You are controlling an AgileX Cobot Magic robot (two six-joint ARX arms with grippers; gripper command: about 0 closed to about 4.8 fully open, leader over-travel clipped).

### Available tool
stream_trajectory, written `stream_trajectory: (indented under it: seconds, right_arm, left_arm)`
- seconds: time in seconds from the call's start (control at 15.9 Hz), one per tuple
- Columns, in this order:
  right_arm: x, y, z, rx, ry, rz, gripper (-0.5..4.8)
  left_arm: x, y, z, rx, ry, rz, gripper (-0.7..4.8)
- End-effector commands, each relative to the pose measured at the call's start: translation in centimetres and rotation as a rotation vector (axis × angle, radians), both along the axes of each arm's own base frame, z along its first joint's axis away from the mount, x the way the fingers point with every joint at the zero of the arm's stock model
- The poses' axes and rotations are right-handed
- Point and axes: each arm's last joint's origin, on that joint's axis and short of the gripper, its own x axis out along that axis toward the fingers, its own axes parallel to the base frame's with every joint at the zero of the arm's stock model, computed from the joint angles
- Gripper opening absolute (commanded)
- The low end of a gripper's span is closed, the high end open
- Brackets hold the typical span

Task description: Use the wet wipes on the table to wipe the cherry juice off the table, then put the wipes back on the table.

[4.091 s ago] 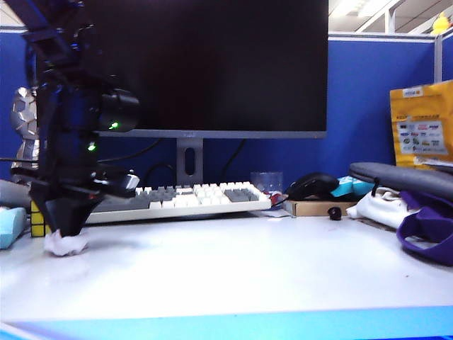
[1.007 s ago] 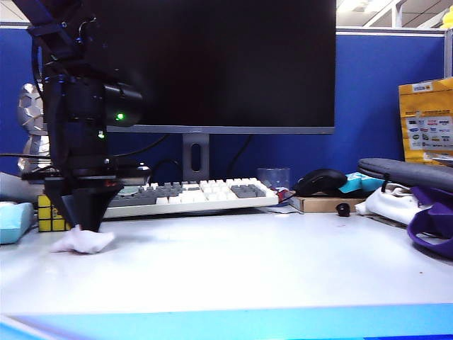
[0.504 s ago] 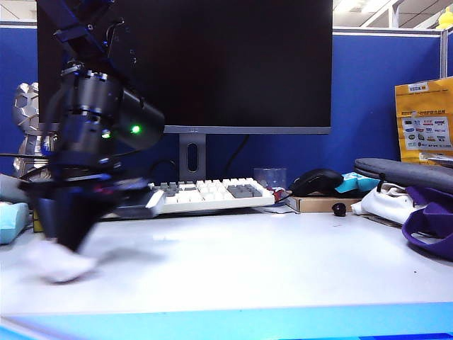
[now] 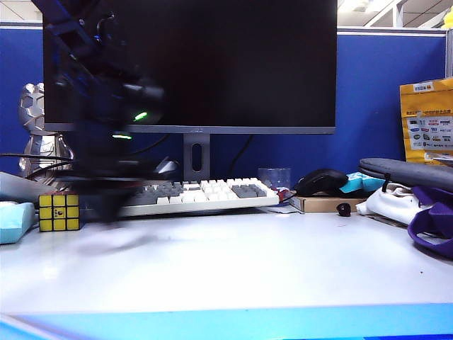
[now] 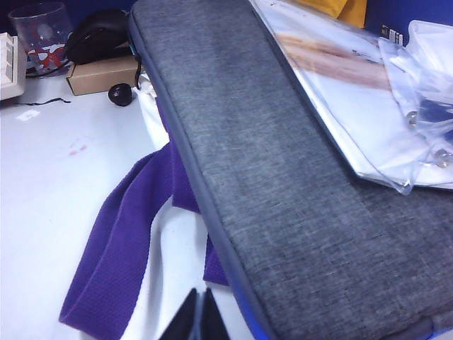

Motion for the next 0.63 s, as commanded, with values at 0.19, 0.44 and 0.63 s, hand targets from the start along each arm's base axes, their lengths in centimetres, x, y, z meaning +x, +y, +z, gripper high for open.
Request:
stream_trajectory:
  seconds: [0.19, 0.44, 0.63]
  right_arm:
    - [0.0, 0.0, 0.0, -0.003, -0.002, 0.000, 0.00]
    - [0.0, 0.0, 0.0, -0.002, -0.002, 0.000, 0.00]
    - [0.0, 0.0, 0.0, -0.002, -0.002, 0.000, 0.00]
  left_arm:
    - [3.9, -1.3, 1.7, -0.129, -0.197, 0.102, -0.05]
    - [6.6, -0.9, 2.2, -0.094, -0.260, 0.151, -0.05]
    - [7.2, 3.3, 1.7, -0.010, -0.192, 0.238, -0.05]
